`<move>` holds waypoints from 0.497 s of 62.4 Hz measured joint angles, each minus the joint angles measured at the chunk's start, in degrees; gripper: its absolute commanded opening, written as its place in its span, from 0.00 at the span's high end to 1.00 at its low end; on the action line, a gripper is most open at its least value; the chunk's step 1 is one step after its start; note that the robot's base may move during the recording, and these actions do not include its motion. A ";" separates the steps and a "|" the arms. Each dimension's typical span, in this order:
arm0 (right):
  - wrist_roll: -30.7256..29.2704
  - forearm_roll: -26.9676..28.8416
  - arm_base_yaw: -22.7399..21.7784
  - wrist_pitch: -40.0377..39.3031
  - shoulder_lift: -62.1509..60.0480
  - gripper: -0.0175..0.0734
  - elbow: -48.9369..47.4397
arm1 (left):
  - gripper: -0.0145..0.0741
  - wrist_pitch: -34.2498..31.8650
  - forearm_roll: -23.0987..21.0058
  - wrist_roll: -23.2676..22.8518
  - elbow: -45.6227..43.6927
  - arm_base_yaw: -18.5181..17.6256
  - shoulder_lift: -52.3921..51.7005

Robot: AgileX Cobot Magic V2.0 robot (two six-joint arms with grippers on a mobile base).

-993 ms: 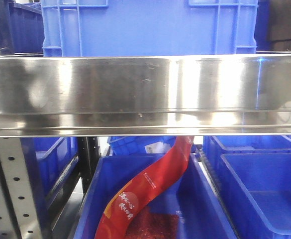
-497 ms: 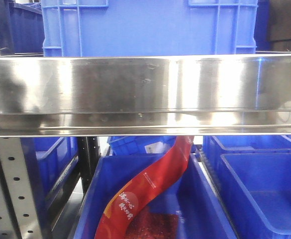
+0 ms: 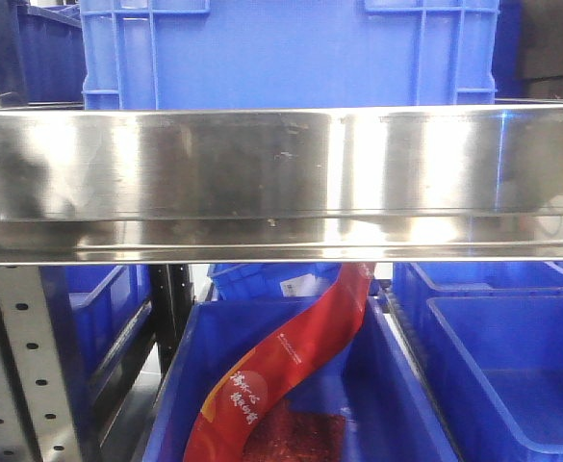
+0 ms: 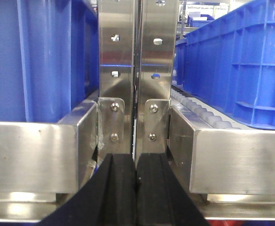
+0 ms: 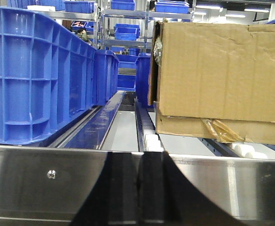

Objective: Grab block from conveyor and place in blue bin

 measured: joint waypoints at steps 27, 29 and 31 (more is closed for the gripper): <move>0.00 0.00 0.00 0.00 0.00 0.98 0.00 | 0.96 0.42 0.10 -0.56 0.00 0.00 -0.09; 0.00 0.00 0.00 0.00 0.00 0.98 0.00 | 0.96 0.41 0.10 -0.56 0.00 0.00 -0.09; 0.00 0.00 0.00 0.00 0.00 0.98 0.00 | 0.96 0.41 0.10 -0.56 0.00 0.00 -0.09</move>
